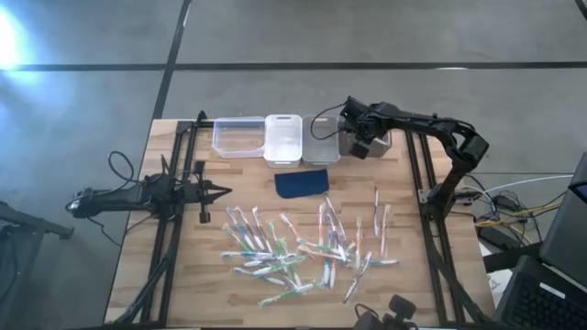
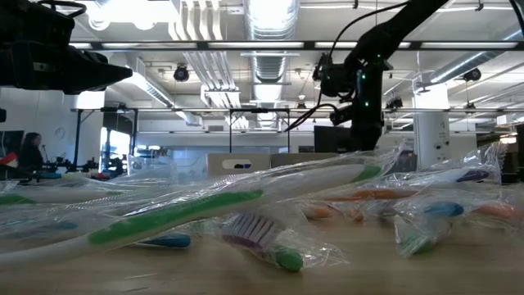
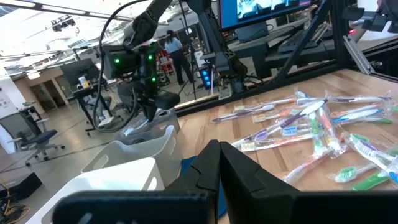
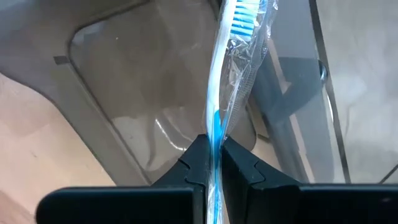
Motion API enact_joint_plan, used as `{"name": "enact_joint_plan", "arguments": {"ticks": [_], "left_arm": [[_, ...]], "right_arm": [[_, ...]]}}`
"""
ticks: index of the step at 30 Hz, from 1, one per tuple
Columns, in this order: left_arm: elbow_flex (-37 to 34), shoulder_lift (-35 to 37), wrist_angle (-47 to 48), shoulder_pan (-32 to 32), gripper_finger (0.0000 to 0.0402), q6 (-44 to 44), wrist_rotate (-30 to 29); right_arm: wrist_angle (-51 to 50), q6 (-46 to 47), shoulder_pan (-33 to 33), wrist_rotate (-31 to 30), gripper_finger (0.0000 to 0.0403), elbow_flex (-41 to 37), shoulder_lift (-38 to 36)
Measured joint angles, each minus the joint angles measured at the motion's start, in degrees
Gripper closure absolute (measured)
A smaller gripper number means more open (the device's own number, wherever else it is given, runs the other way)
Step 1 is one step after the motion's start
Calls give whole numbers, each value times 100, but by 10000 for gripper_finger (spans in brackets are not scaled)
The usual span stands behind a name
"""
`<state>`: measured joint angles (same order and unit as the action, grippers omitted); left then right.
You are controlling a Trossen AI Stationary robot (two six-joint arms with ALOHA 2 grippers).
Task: Pick & Place Toothbrushes
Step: Put the blue toothbrush into the transparent black bin
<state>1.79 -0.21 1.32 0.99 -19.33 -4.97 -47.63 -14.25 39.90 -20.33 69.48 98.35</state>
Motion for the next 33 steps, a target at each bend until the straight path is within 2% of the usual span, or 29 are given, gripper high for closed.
{"name": "enact_joint_plan", "arguments": {"ticks": [14,27,33], "left_arm": [[-1,1,1,-4,390,1,0],[0,0,0,-4,390,0,0],[1,0,0,-2,390,0,0]], "right_arm": [[697,-400,29,155,385,-533,-2],[1913,-510,214,448,385,-1162,-2],[2062,-561,218,456,385,-1292,-2]]}}
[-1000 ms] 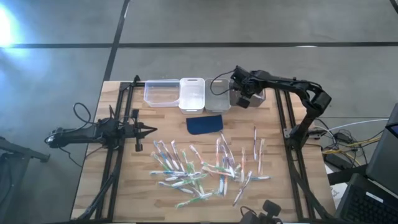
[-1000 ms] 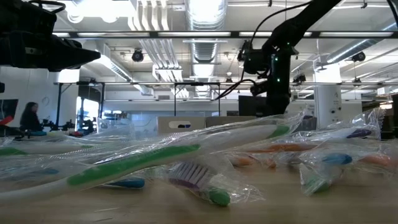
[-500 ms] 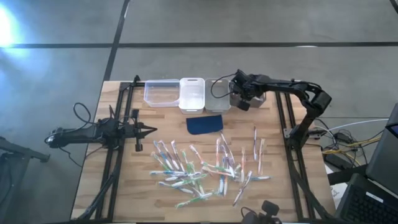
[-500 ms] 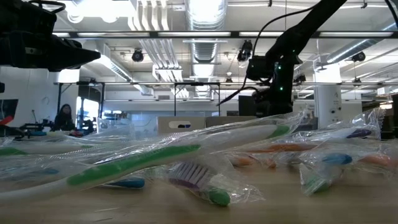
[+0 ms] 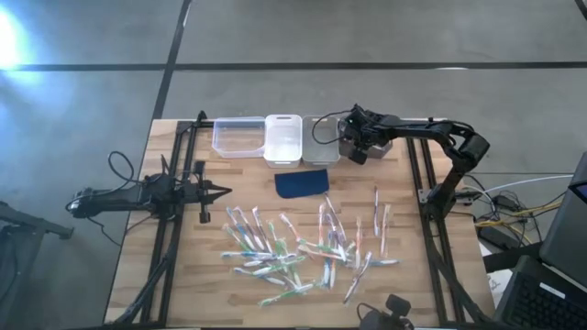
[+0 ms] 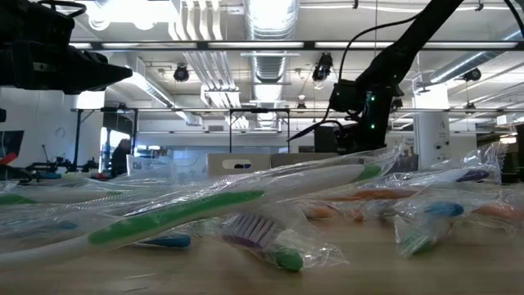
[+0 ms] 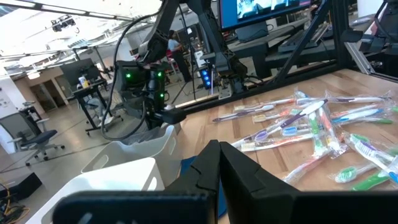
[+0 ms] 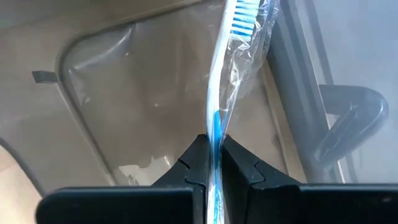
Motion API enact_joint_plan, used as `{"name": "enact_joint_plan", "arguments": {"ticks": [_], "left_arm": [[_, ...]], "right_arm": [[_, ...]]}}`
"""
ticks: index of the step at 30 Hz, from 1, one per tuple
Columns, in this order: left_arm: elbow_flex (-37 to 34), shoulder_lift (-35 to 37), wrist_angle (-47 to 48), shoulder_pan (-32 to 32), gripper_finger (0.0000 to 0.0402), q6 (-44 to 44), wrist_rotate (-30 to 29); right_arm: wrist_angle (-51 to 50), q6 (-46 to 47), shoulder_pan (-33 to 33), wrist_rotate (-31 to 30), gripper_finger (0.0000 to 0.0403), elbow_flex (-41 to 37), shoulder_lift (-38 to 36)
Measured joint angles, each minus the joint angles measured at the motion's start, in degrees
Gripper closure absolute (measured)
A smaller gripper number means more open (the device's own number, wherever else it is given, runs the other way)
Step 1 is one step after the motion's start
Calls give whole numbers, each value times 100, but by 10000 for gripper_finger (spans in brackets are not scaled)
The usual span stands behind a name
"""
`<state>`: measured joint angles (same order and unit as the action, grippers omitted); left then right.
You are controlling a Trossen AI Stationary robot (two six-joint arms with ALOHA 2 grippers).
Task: Pick & Place Toothbrushes
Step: Put the blue toothbrush into the transparent black bin, then put the violet toothbrush into the gray bin
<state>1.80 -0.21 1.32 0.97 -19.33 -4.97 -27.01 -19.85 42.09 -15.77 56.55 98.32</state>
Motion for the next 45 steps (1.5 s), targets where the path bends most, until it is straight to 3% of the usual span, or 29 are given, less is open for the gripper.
{"name": "enact_joint_plan", "arguments": {"ticks": [5,19,26,33,45], "left_arm": [[-2,0,0,4,390,0,0],[-2,0,0,4,390,1,0],[0,0,0,2,390,2,0],[-1,1,0,2,390,2,0],[0,1,0,-2,390,1,-1]], "right_arm": [[89,2,-2,-4,364,12,0],[57,-30,-7,-37,254,74,-2],[-156,-4,-20,-72,225,425,-31],[-1149,453,-20,-73,223,1182,-35],[-3460,2609,-28,-10,277,2683,-35]]}}
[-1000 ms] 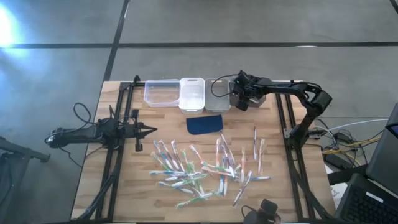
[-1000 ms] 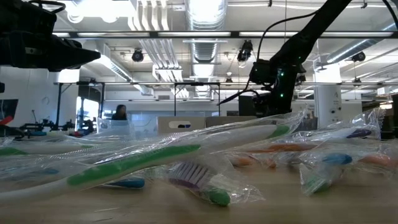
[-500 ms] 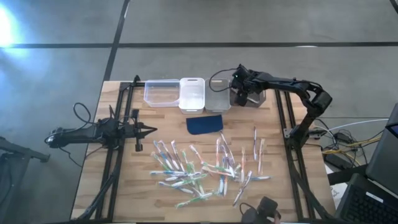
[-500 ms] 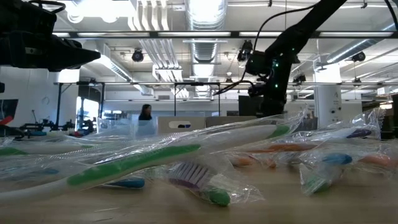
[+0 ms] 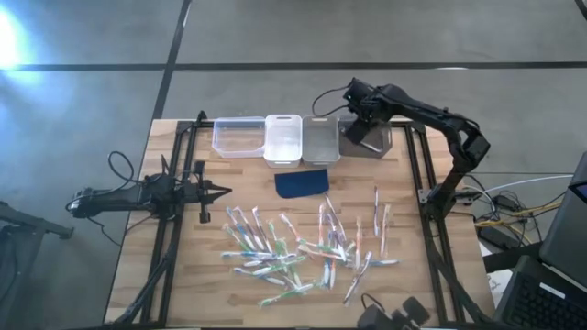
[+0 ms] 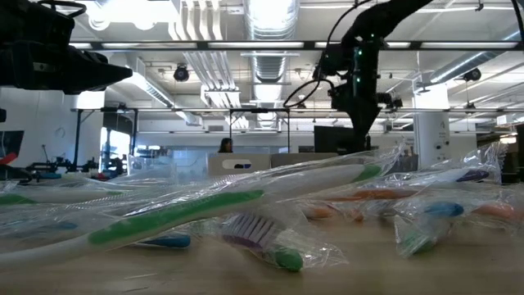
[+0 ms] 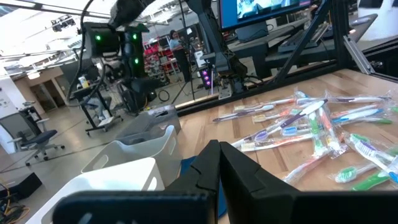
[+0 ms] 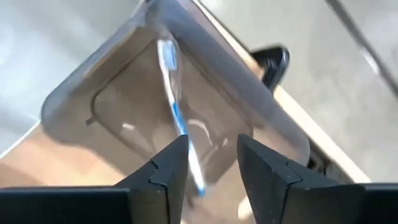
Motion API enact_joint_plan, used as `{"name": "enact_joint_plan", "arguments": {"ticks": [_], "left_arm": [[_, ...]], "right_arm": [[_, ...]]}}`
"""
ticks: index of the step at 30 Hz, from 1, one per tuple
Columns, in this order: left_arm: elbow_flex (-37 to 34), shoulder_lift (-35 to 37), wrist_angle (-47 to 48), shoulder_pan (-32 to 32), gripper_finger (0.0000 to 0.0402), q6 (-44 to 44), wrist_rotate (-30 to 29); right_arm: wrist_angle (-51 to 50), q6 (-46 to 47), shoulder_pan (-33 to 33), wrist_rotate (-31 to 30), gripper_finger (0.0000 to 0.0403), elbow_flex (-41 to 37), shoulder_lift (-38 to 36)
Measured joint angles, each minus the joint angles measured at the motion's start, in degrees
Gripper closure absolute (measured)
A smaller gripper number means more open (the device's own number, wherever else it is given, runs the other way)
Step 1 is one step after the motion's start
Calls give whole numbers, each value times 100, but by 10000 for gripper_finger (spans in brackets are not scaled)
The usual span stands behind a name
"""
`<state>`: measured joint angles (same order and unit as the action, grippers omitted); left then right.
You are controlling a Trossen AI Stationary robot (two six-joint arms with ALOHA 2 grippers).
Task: Pick & Place Toothbrushes
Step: Put the violet toothbrush into the gray bin
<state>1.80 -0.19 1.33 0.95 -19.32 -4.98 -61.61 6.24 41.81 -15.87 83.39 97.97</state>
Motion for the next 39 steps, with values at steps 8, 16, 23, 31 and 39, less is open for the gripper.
{"name": "enact_joint_plan", "arguments": {"ticks": [8,16,23,31,39], "left_arm": [[-1,0,0,0,390,-1,1],[0,-1,2,2,390,-1,1],[0,1,2,7,390,-1,1],[0,0,0,7,390,0,1],[-2,0,0,4,390,-1,1]], "right_arm": [[-1443,765,-320,141,315,513,-11],[-2163,1215,-1003,141,350,637,-11],[-2314,1506,-1681,141,367,637,-65],[-2290,2012,-2461,141,363,628,-79],[-2254,3104,-3237,457,340,626,-85]]}}
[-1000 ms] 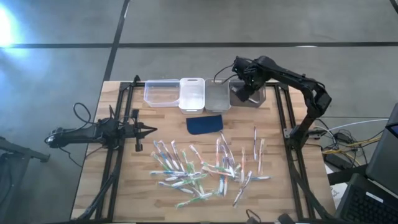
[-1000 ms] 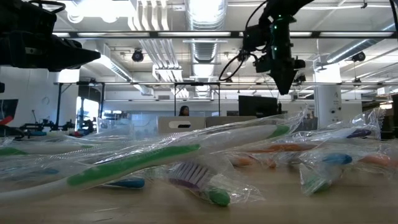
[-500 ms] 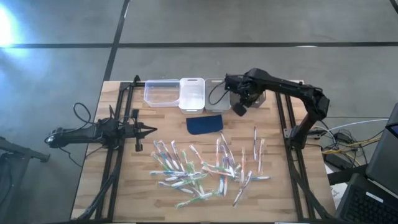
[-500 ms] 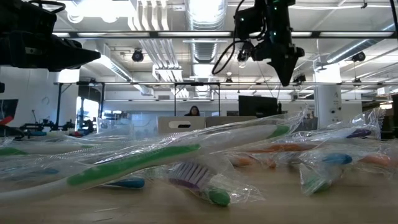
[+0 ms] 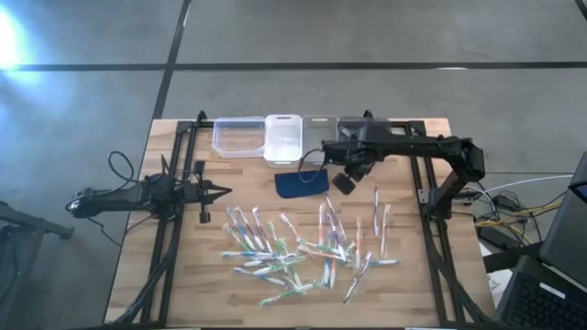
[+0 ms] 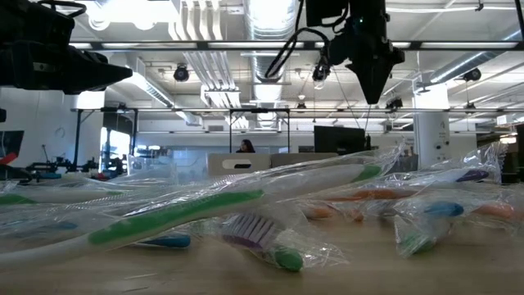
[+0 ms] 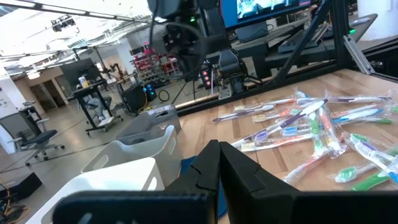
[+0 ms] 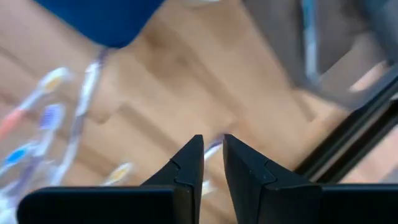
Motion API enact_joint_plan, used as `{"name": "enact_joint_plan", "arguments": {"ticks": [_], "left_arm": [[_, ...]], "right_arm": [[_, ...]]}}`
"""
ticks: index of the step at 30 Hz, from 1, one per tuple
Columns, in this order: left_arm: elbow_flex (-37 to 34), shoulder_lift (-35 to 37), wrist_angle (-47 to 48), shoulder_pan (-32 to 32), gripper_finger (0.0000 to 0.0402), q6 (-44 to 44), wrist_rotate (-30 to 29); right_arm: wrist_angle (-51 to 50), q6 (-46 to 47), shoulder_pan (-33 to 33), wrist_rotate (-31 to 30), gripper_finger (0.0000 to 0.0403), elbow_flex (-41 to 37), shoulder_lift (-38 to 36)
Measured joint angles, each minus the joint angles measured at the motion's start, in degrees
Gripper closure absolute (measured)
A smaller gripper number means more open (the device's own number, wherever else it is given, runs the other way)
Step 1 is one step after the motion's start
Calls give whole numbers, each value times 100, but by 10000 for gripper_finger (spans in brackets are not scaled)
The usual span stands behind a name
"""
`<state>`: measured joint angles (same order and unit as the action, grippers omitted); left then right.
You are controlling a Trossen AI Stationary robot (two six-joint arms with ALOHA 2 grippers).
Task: Pick & Place Toothbrushes
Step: Put the violet toothbrush into the gray bin
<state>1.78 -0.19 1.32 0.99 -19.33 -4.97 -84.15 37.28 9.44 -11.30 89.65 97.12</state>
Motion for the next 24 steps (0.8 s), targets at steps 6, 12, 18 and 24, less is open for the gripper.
{"name": "enact_joint_plan", "arguments": {"ticks": [6,12,18,24], "left_arm": [[0,0,0,0,390,1,0],[2,0,1,-4,390,0,0],[1,-1,0,-4,390,1,0],[2,-1,0,-4,390,0,0]], "right_arm": [[210,804,-575,281,320,-4,0],[337,1823,-1162,279,306,-6,3],[1156,2470,-1707,274,296,-48,13],[1836,2831,-2061,238,297,-123,107]]}}
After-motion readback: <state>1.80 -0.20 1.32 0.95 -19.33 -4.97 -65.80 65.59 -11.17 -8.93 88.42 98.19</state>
